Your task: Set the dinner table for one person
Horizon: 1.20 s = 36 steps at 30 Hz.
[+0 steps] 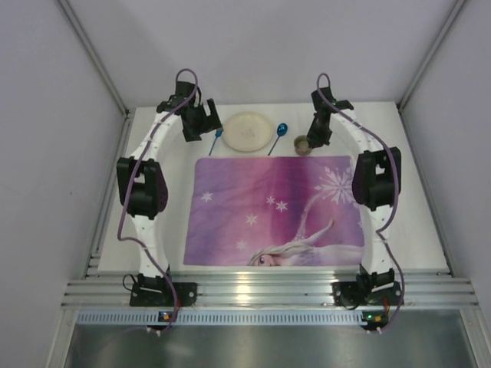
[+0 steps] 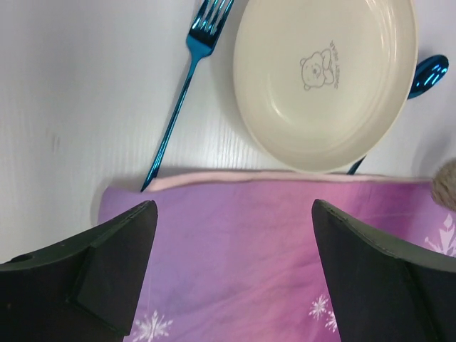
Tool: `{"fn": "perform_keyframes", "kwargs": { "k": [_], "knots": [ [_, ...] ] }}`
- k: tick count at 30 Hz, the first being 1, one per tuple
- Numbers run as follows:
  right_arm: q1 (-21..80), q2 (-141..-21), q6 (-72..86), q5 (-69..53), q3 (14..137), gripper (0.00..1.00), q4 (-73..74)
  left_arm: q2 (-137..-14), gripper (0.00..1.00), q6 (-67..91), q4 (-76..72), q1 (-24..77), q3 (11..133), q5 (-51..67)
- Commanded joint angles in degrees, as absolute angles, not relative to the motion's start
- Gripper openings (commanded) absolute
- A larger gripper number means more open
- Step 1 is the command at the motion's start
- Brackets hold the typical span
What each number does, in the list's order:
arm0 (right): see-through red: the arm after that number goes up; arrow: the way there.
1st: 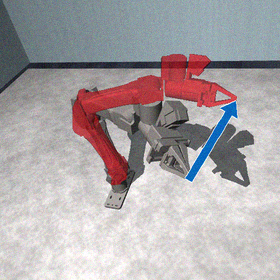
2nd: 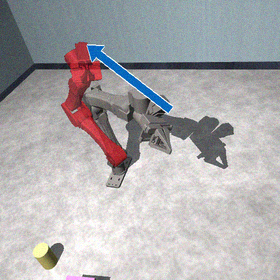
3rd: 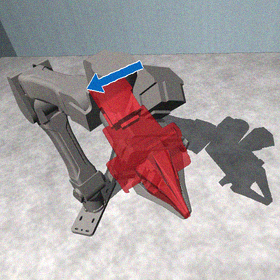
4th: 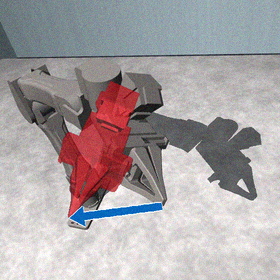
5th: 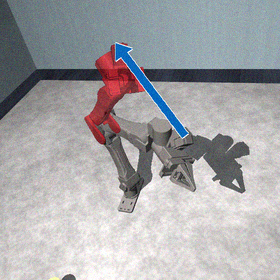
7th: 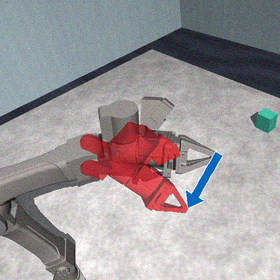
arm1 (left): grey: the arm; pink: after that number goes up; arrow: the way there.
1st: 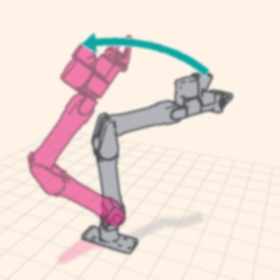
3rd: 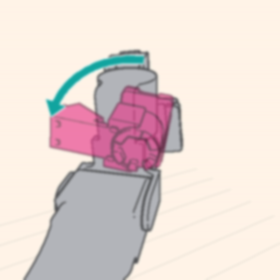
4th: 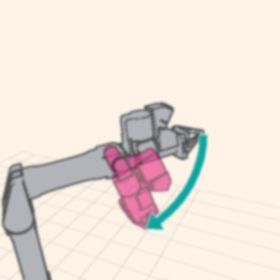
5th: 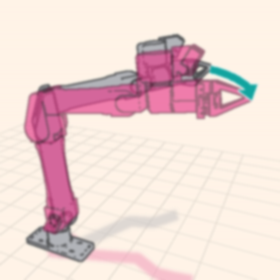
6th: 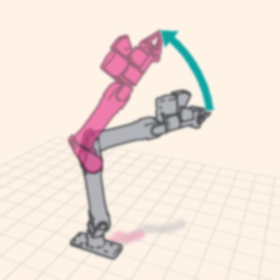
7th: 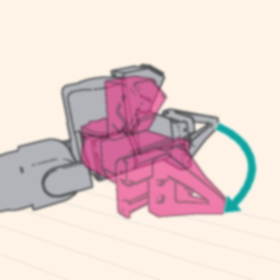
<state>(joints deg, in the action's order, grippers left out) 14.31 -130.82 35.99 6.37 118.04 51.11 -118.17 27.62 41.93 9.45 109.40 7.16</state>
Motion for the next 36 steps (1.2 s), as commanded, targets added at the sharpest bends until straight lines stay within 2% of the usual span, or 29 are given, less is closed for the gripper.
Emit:
{"fn": "perform_keyframes", "kwargs": {
  "k": [1,8,12,23,36],
  "knots": [
    [13.1,-115.8,32.4,11.0,113.7,0.0,53.3,-124.4,0.95,29.1,40.8,9.8,116.4,9.4],
    [12.2,-95.5,31.0,14.7,87.7,0.0,53.8,-131.4,0.93,31.0,37.1,11.7,118.5,9.9],
    [11.2,-91.5,31.6,14.2,75.0,0.0,51.1,-134.1,0.93,31.7,34.9,12.7,119.6,10.2],
    [8.4,-93.0,31.4,14.2,64.7,0.0,43.4,-140.6,0.93,33.0,33.9,12.8,124.6,9.8],
    [6.8,-94.5,32.8,13.4,69.0,0.0,35.4,-143.5,0.92,32.9,33.5,12.9,126.8,10.4]
  ]
}}
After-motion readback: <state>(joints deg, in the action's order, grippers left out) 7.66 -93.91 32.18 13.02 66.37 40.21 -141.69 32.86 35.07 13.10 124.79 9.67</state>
